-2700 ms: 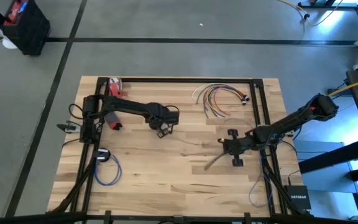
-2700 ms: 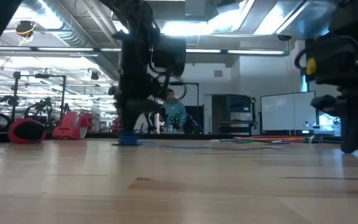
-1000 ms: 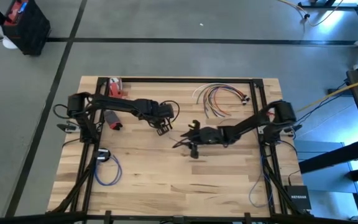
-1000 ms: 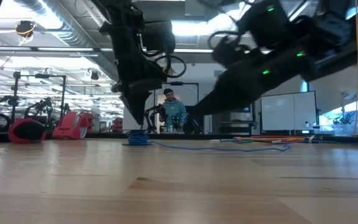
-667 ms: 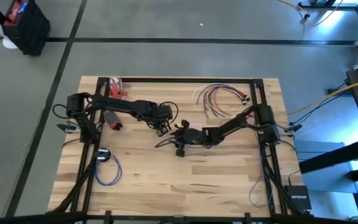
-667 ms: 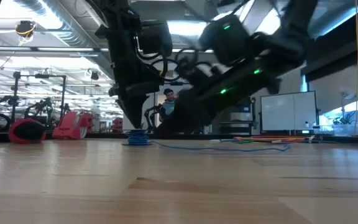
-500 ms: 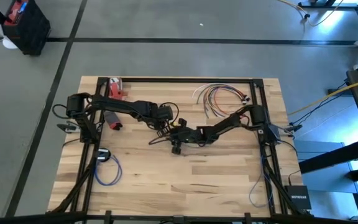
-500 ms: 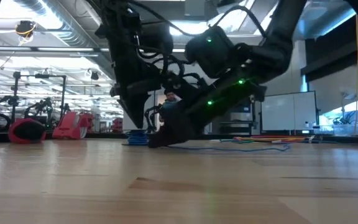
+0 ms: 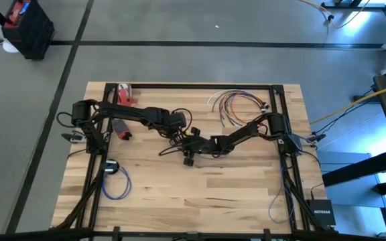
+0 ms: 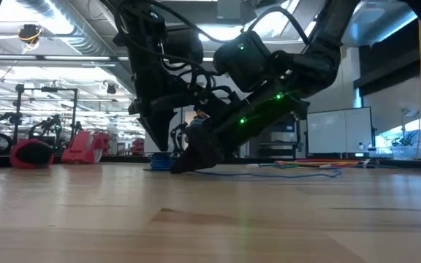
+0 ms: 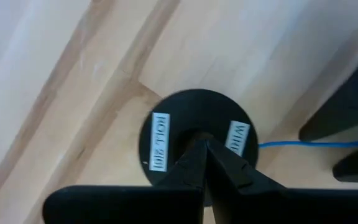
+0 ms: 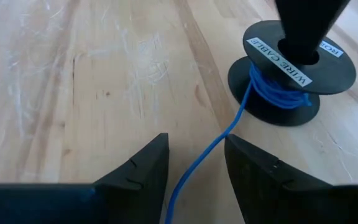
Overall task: Coil cords
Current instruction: Uncoil the blue cable wire from the spool
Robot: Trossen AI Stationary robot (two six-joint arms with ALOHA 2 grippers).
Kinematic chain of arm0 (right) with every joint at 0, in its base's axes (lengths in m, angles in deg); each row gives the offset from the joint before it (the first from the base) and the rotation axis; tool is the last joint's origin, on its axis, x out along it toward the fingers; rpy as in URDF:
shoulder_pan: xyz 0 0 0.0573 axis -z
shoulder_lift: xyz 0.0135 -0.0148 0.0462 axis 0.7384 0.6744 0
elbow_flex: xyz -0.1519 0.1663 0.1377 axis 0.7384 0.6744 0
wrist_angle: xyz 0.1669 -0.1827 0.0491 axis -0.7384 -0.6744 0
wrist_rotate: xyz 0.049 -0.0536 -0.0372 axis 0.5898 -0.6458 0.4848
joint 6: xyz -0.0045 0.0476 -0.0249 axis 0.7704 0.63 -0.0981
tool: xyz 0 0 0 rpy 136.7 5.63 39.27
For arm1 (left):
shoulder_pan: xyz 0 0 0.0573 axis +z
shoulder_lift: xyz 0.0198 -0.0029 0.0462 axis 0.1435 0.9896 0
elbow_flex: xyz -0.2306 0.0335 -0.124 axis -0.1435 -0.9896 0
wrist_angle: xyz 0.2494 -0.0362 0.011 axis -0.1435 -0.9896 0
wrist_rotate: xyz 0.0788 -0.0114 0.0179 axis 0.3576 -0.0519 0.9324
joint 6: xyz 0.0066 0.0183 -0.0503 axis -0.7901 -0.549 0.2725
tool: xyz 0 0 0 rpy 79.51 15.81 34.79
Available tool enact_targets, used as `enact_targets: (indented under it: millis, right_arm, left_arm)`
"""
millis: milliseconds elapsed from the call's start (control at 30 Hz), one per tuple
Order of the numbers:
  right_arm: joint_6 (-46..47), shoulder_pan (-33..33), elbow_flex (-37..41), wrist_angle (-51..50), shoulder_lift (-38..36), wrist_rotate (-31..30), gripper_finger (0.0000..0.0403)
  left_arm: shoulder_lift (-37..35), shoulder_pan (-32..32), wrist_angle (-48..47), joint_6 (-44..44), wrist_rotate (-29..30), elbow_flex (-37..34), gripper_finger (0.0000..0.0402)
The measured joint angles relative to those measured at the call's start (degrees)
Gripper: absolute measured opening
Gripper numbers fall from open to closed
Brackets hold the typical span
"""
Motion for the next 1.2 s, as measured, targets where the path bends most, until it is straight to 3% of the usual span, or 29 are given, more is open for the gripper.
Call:
enact_targets:
  millis: [500,633,833,1200]
  right_arm:
    - [-0.1,0.0,0.1,0.3,0.1,-0.1,0.0159]
    - [-0.1,0.0,0.1,0.0,0.1,0.3,0.0124]
    - [-4.0,-0.1,0.0,-0.8,0.1,-1.5,0.0014]
    - [-8.8,-4.4,2.6,-12.0,-5.6,-9.5,0.0008]
  left_arm:
    - [0.0,0.1,0.2,0.7,0.4,-1.8,0.0]
    - [0.0,0.1,0.5,0.7,0.3,-1.8,0.0]
    - [0.1,0.0,0.5,0.9,0.3,-1.8,0.0]
    - [0.1,0.0,0.1,1.3,0.3,-1.9,0.0]
